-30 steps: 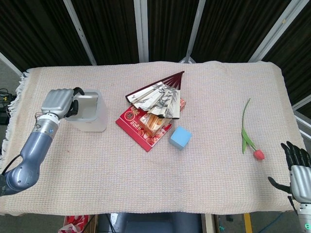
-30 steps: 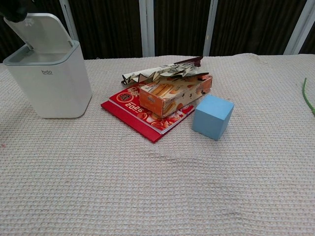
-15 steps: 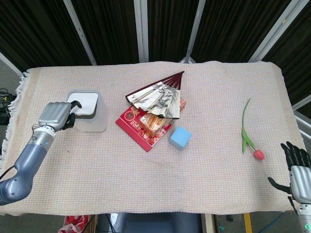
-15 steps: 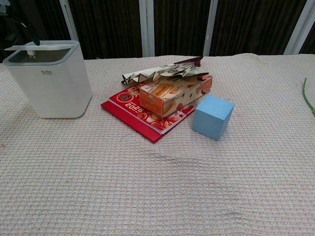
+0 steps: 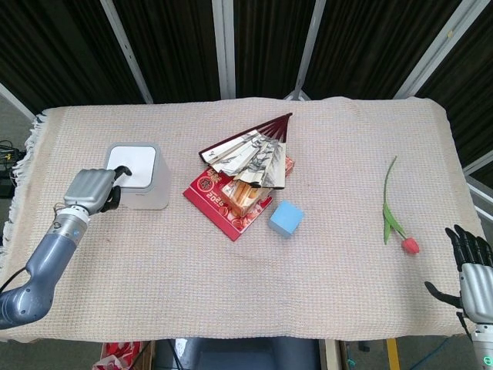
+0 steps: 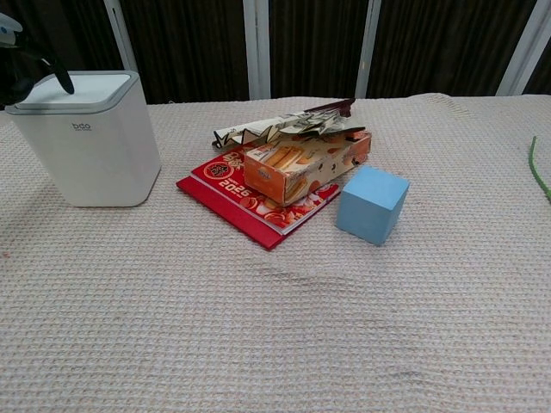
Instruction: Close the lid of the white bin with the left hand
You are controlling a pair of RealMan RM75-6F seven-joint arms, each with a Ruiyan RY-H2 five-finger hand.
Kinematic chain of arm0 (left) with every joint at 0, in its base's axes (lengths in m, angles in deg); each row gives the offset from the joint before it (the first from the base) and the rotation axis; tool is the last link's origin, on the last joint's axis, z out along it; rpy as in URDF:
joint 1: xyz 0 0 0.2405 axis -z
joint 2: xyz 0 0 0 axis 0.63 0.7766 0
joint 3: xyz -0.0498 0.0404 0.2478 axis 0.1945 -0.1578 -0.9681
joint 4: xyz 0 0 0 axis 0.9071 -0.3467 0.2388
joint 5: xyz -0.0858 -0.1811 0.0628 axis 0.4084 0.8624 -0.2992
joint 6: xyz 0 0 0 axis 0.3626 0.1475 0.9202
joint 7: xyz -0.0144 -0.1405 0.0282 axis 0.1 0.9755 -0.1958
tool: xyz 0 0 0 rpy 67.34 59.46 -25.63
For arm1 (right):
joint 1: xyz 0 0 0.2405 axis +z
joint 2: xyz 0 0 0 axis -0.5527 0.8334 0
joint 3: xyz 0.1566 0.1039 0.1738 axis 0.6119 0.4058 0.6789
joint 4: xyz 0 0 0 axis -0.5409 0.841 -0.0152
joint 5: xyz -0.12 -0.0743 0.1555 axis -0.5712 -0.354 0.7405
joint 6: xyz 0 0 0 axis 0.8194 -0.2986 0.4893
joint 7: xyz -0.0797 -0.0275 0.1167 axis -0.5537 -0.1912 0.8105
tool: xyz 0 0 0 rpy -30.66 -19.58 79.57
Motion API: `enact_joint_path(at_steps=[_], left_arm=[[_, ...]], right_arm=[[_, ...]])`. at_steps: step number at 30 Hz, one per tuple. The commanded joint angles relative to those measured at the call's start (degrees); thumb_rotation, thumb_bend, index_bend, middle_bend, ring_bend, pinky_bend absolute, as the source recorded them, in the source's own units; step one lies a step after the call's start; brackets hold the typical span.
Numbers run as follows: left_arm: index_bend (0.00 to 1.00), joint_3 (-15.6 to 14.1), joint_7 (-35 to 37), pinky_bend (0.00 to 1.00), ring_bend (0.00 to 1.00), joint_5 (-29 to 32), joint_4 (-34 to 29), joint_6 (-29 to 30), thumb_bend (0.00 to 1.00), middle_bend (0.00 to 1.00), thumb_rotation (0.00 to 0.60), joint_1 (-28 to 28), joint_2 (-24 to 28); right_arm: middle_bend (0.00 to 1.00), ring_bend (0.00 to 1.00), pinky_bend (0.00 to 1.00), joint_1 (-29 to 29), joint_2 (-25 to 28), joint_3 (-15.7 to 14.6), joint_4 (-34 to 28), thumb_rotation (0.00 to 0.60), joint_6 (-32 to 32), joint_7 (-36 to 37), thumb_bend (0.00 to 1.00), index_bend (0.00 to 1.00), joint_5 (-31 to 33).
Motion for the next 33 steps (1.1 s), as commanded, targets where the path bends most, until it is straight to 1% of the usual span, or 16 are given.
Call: enact_joint_path(at_steps=[1, 11, 16, 21, 24, 26, 27, 28, 29, 31, 32, 33], left_arm=[[0.27, -0.31, 0.08, 1.0, 1.0, 0.12, 0.18, -0.09, 0.73, 1.0, 0.6, 0.04, -0.27], [0.29, -1.48, 0.36, 1.0, 1.0, 0.49, 1.08, -0.48, 0.73, 1.0, 0.6, 0.28, -1.56], [0.28, -1.62, 0.53, 1.0, 1.0, 0.67, 1.25, -0.42, 0.73, 1.0, 0.6, 0.51, -1.64], [0.25, 0.43, 2.45, 1.0, 1.0, -1.5, 0.25, 1.64, 0.7, 1.0, 0.6, 0.35, -0.62], [0.17, 2.36, 4.98, 1.0, 0.97, -5.1, -1.23, 3.95, 0.64, 0.96, 0.6, -0.68, 0.67], [0.1, 3.09, 6.57, 0.99, 0.89, -8.2, -1.81, 5.65, 0.57, 0.85, 0.6, -1.77, 1.16], [0.05, 3.18, 7.51, 0.95, 0.78, -10.51, -2.11, 6.87, 0.52, 0.74, 0.6, -2.72, 1.34], [0.03, 2.99, 8.4, 0.86, 0.65, -12.84, -2.42, 8.02, 0.47, 0.61, 0.6, -3.82, 1.43], [0.01, 2.71, 8.97, 0.78, 0.56, -14.42, -2.67, 8.92, 0.45, 0.52, 0.6, -4.69, 1.51], [0.0, 1.3, 10.88, 0.5, 0.26, -19.36, -3.77, 12.08, 0.39, 0.23, 0.6, -7.97, 1.59], [0.0, 0.33, 11.98, 0.38, 0.14, -22.1, -4.2, 14.38, 0.36, 0.11, 0.6, -10.07, 1.37], [0.0, -0.35, 12.68, 0.29, 0.08, -24.11, -4.24, 15.97, 0.34, 0.06, 0.6, -11.46, 1.07]], right_arm=[[0.0, 0.0, 0.0, -0.03, 0.03, -0.01, -0.04, 0.6, 0.02, 0.09, 0.19, 0.0, 0.05], [0.0, 0.0, 0.0, -0.04, 0.06, -0.01, -0.13, 0.6, 0.03, 0.12, 0.19, 0.0, 0.04], [0.0, 0.0, 0.0, -0.05, 0.09, -0.02, -0.19, 0.6, 0.09, 0.21, 0.19, 0.0, 0.08], [0.0, 0.0, 0.0, -0.07, 0.13, -0.02, -0.2, 0.6, 0.04, 0.24, 0.19, 0.0, 0.03], [0.0, 0.0, 0.0, -0.04, 0.1, -0.05, -0.17, 0.6, 0.01, 0.18, 0.19, 0.0, -0.15], [0.0, 0.0, 0.0, -0.04, 0.06, -0.09, -0.09, 0.6, -0.09, 0.11, 0.19, 0.0, -0.35], [0.0, 0.0, 0.0, -0.06, 0.03, -0.12, -0.05, 0.6, -0.15, 0.1, 0.19, 0.0, -0.46], [0.0, 0.0, 0.0, -0.05, 0.02, -0.13, 0.0, 0.6, -0.22, 0.11, 0.19, 0.0, -0.58], [0.0, 0.0, 0.0, -0.05, 0.0, -0.14, 0.05, 0.6, -0.25, 0.12, 0.19, 0.0, -0.64], [0.0, 0.0, 0.0, -0.04, 0.01, -0.15, 0.23, 0.6, -0.28, 0.11, 0.19, 0.0, -0.75], [0.0, 0.0, 0.0, -0.04, 0.03, -0.16, 0.32, 0.6, -0.26, 0.06, 0.19, 0.0, -0.72], [0.0, 0.0, 0.0, -0.06, 0.05, -0.17, 0.37, 0.6, -0.26, 0.03, 0.19, 0.0, -0.69]])
